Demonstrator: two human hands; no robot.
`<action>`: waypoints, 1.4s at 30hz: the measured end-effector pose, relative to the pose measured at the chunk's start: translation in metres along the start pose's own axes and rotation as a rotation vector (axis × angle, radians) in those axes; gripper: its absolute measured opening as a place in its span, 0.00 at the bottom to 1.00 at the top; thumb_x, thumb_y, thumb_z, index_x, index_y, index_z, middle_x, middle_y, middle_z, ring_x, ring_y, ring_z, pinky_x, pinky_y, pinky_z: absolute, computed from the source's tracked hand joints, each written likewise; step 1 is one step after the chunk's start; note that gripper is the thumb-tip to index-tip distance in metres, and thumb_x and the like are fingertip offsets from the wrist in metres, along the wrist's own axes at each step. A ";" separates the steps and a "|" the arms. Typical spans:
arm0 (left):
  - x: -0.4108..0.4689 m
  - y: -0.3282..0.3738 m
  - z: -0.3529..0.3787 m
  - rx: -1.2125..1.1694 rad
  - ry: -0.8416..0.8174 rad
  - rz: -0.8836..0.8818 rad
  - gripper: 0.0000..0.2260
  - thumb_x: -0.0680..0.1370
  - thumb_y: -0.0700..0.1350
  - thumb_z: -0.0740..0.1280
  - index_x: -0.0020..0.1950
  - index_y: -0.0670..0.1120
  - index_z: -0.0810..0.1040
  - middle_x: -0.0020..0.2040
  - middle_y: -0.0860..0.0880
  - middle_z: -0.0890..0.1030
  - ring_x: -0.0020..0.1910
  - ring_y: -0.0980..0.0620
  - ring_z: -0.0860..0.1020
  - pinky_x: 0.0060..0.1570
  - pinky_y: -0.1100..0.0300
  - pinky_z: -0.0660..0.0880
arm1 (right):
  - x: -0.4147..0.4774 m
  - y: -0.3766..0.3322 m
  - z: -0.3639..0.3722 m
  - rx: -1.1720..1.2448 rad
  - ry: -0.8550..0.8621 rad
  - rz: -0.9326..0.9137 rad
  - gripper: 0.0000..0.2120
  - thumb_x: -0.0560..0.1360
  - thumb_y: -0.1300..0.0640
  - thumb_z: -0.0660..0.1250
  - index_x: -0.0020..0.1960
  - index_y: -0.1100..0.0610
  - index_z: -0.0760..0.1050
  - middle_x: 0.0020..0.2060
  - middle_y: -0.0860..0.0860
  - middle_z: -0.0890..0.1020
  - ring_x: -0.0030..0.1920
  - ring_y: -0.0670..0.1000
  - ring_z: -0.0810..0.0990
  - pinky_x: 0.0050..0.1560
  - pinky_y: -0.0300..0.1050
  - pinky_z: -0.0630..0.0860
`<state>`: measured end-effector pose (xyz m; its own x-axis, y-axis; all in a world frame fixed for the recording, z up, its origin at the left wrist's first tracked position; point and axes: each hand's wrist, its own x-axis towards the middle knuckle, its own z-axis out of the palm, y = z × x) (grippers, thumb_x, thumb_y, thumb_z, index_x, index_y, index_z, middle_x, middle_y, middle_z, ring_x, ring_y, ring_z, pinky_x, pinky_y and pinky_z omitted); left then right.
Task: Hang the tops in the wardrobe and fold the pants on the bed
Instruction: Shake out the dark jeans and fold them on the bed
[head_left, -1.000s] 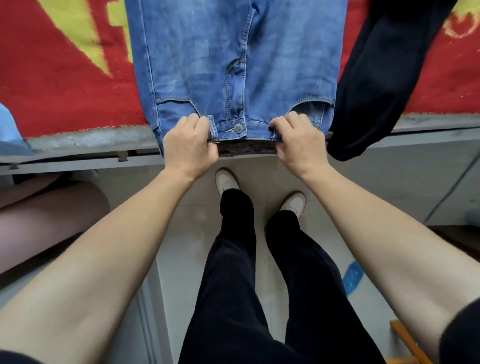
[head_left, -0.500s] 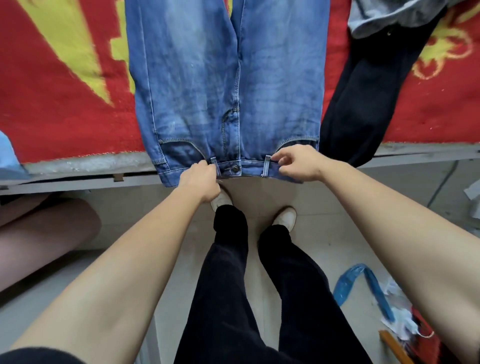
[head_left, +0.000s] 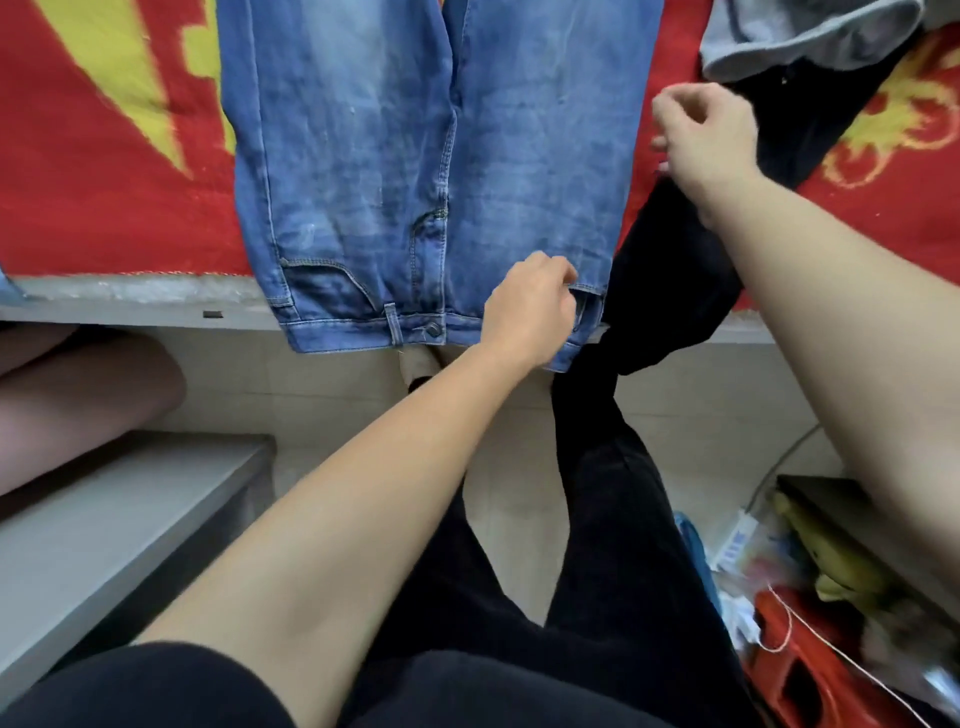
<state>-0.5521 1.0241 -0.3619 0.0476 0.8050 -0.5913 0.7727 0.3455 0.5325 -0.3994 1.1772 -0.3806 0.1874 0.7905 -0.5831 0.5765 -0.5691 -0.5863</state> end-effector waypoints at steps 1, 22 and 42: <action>0.009 0.010 0.010 0.023 0.012 -0.028 0.11 0.80 0.44 0.59 0.60 0.45 0.76 0.60 0.46 0.75 0.60 0.44 0.73 0.54 0.47 0.73 | 0.012 -0.003 0.003 0.008 -0.047 0.004 0.18 0.76 0.45 0.66 0.58 0.55 0.82 0.49 0.49 0.84 0.50 0.48 0.82 0.60 0.53 0.79; -0.004 -0.001 -0.109 -0.203 0.308 -0.519 0.11 0.70 0.49 0.64 0.35 0.42 0.73 0.28 0.49 0.71 0.35 0.45 0.71 0.32 0.54 0.63 | -0.009 -0.146 0.023 0.260 -0.505 -0.020 0.11 0.74 0.63 0.67 0.54 0.56 0.70 0.37 0.51 0.77 0.30 0.47 0.73 0.32 0.40 0.73; 0.023 -0.262 -0.182 -0.383 0.364 -0.542 0.13 0.76 0.39 0.65 0.60 0.48 0.75 0.56 0.49 0.79 0.54 0.48 0.76 0.56 0.56 0.70 | 0.002 -0.221 0.301 -0.159 -0.577 -0.324 0.25 0.79 0.49 0.55 0.73 0.57 0.59 0.54 0.53 0.67 0.42 0.47 0.72 0.45 0.42 0.69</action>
<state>-0.8686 1.0396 -0.4051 -0.5398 0.5600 -0.6285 0.3509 0.8284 0.4367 -0.7659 1.2361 -0.4213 -0.4434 0.6429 -0.6246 0.6505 -0.2486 -0.7177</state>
